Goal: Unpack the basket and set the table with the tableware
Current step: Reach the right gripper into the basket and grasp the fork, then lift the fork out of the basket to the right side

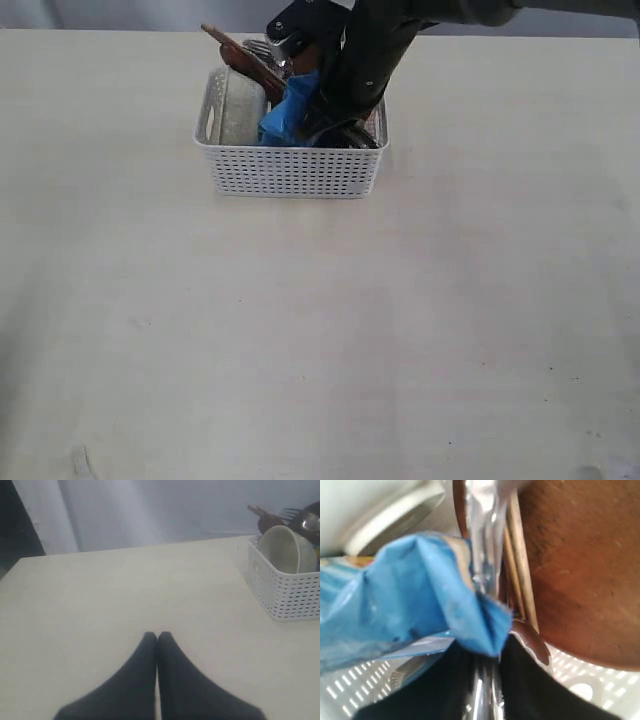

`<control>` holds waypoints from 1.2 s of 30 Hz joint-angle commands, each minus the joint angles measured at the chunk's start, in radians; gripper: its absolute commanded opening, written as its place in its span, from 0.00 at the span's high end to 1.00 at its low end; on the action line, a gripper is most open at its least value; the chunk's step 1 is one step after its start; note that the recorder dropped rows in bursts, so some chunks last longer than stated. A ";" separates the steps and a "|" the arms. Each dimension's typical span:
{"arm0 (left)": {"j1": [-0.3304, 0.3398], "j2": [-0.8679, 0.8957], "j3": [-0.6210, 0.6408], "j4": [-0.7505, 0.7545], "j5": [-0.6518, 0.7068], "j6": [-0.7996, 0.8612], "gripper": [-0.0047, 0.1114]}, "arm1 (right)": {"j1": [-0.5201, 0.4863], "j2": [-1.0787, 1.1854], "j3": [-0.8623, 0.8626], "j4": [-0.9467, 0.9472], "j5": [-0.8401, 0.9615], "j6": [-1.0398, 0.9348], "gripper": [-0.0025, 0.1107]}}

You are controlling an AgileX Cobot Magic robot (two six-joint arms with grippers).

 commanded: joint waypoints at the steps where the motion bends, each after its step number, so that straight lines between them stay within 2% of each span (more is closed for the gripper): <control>1: 0.002 -0.003 0.002 0.005 -0.007 0.000 0.96 | -0.005 -0.017 0.008 -0.035 0.041 0.001 0.97; 20: 0.002 -0.003 0.002 0.005 -0.007 0.000 0.96 | -0.005 -0.181 -0.010 -0.081 0.065 0.007 0.98; 30: 0.002 -0.003 0.002 0.005 -0.007 0.000 0.96 | -0.008 -0.343 -0.006 0.030 0.265 0.127 0.98; 33: 0.002 -0.003 0.002 0.005 -0.007 0.000 0.96 | -0.010 -0.395 0.072 0.059 0.247 0.161 0.98; 36: 0.002 -0.003 0.002 0.005 -0.007 0.000 0.96 | -0.067 -0.429 0.185 0.113 0.192 0.234 0.98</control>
